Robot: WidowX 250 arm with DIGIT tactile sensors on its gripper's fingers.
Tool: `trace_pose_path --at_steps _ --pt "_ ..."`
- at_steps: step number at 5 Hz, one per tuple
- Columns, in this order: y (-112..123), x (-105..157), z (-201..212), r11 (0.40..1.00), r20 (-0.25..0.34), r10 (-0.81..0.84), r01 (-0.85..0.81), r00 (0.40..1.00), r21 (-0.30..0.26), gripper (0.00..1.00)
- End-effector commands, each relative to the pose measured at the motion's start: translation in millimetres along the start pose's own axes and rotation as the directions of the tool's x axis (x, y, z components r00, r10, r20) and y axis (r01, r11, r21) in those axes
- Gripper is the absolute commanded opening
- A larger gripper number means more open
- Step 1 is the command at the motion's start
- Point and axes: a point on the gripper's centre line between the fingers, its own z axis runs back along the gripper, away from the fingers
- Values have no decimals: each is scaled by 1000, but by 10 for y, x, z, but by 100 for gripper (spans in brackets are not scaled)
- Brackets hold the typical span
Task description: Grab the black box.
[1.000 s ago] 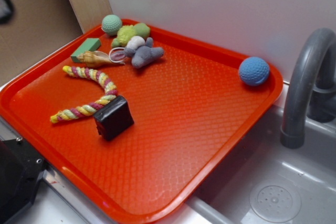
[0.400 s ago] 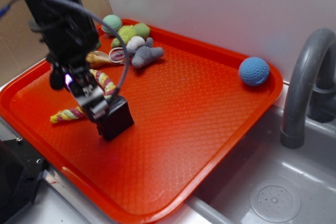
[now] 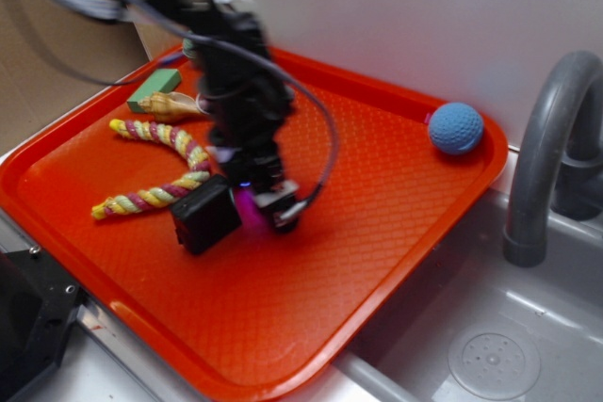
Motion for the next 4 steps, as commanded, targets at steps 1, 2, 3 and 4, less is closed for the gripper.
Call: trace_pose_path --at_steps 1,2,3,4 --pt "-112 -26 130 999 -35 -28 28 999 18 0" --pt "-66 -95 576 998 -8 1 -1 1000 60 100" --pt "-153 -468 1100 996 69 26 -32 997 88 100" --pt "-250 -661 1593 995 136 25 -38 990 88 100"
